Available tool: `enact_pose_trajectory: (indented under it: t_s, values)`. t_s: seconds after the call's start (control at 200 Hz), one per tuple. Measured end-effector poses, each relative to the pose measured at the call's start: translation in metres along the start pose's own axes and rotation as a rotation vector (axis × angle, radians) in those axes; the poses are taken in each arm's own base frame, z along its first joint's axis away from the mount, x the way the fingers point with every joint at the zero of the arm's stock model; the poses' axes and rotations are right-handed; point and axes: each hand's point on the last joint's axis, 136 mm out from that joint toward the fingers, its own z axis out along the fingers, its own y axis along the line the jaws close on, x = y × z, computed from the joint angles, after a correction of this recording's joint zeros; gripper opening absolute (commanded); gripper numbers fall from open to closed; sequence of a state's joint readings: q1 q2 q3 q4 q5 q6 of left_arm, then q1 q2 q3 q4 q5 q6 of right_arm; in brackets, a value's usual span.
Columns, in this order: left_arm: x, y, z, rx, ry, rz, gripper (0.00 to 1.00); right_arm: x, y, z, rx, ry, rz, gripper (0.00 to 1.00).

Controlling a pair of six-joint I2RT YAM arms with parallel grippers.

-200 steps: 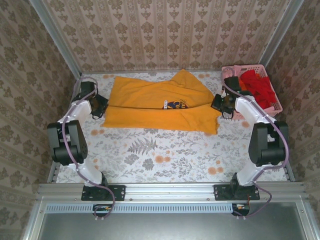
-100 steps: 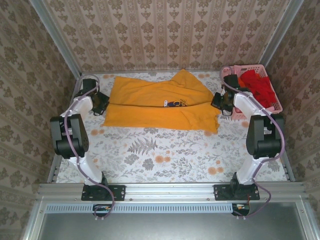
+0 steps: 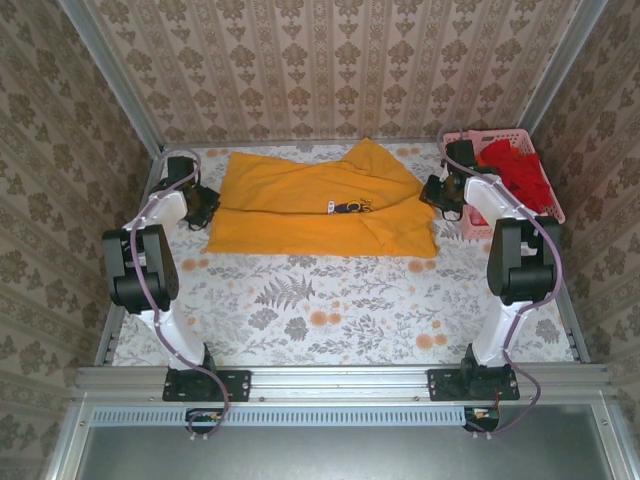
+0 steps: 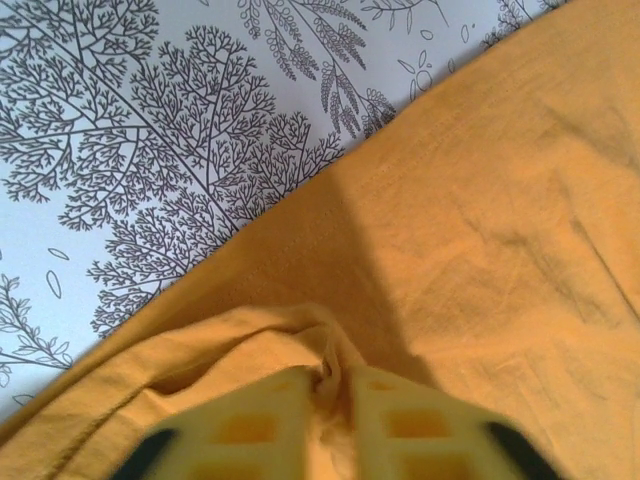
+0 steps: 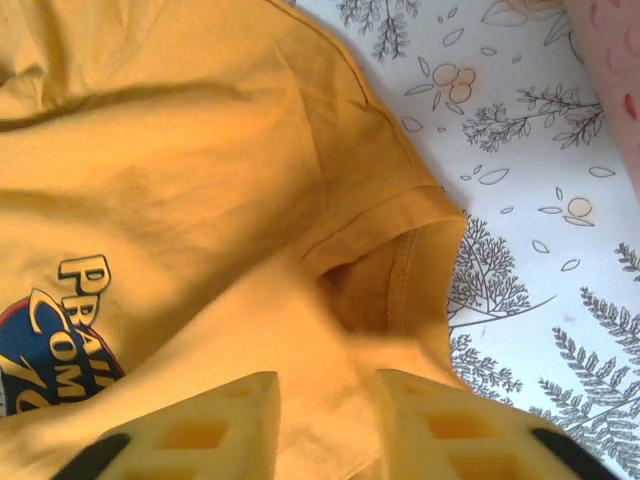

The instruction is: Fold and stack the t-shirts

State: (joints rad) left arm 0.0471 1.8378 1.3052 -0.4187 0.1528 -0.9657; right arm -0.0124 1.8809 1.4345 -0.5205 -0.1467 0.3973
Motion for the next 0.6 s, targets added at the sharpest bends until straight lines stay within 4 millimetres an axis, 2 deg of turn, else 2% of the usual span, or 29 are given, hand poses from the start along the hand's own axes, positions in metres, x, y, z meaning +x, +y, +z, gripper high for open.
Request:
enact_pose_trajectory:
  t_s: [0.07,0.125,0.18,0.32,0.4,0.48,0.595]
  values:
    - [0.001,-0.001,0.0,0.0,-0.002,0.009,0.71,-0.003,0.001,-0.004,-0.001,-0.012,-0.01,0.57]
    - [0.001,-0.004,0.0,-0.002,-0.009,0.028,0.8,-0.004,0.001,-0.009,0.002,-0.029,-0.015,0.62]
    - [0.005,-0.007,0.0,-0.004,-0.013,0.052,0.84,-0.001,0.001,-0.018,0.004,-0.047,-0.031,0.63]
    - [0.028,-0.021,-0.002,0.017,-0.008,0.12,0.86,0.025,0.009,-0.048,-0.003,-0.079,-0.075,0.63]
    - [0.047,-0.026,-0.002,0.041,0.005,0.154,0.85,0.045,0.022,-0.053,-0.025,-0.077,-0.108,0.61]
    - [0.064,-0.023,0.005,0.05,0.038,0.167,0.85,0.071,0.031,-0.044,-0.039,-0.039,-0.121,0.55]
    - [0.077,-0.002,0.019,0.022,0.079,0.151,0.84,0.104,0.03,-0.018,-0.036,0.055,-0.1,0.53]
